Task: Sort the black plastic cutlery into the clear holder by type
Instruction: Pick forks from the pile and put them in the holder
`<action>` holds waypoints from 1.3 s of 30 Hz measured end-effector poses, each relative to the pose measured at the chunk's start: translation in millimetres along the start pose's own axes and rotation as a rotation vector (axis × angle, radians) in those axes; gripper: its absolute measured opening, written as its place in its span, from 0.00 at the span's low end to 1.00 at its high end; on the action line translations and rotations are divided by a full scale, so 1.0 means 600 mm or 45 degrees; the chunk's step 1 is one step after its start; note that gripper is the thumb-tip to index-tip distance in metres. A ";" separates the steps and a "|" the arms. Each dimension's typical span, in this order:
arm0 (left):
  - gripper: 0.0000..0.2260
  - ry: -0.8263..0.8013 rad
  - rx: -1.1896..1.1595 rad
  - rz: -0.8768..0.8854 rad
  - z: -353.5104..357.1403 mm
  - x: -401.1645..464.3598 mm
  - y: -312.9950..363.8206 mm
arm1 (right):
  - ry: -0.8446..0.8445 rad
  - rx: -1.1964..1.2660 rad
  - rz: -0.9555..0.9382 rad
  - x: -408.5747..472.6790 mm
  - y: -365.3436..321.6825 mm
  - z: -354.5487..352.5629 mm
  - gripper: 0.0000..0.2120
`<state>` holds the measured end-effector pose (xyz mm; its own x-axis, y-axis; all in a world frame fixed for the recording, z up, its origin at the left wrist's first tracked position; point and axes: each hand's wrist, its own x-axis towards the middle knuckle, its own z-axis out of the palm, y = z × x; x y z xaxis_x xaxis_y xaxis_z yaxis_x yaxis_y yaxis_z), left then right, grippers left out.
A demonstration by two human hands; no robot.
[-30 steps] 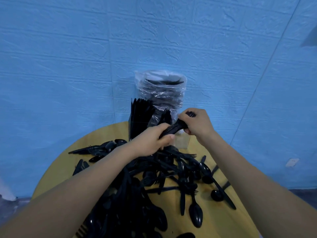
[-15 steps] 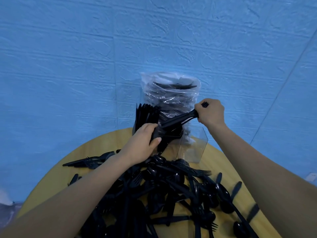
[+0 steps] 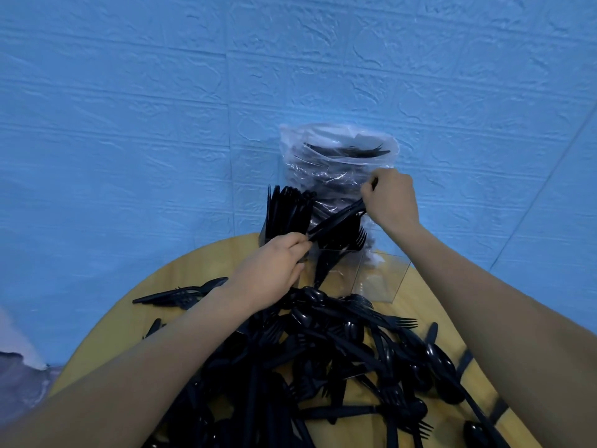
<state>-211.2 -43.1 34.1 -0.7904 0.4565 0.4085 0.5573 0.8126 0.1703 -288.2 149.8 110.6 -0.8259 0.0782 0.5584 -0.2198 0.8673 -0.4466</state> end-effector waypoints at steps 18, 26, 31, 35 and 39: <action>0.25 0.001 0.229 0.068 0.001 0.004 0.009 | 0.037 0.000 0.013 0.010 0.013 -0.041 0.10; 0.25 -0.008 0.201 0.068 0.002 0.003 0.010 | -0.100 -0.236 -0.088 -0.022 -0.029 0.017 0.08; 0.25 -0.015 0.150 0.066 0.001 0.004 0.015 | -0.102 -0.404 -0.167 -0.052 -0.038 0.059 0.10; 0.25 -0.011 0.152 0.069 0.002 0.004 0.014 | -0.129 -0.312 -0.206 -0.057 -0.011 0.060 0.18; 0.25 -0.010 0.147 0.066 0.004 0.005 0.016 | 0.049 0.281 -0.122 -0.068 0.007 0.051 0.09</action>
<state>-208.7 -33.5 34.9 -0.7634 0.5016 0.4070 0.5651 0.8238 0.0448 -271.5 135.2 64.7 -0.7762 0.0229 0.6301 -0.4079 0.7437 -0.5296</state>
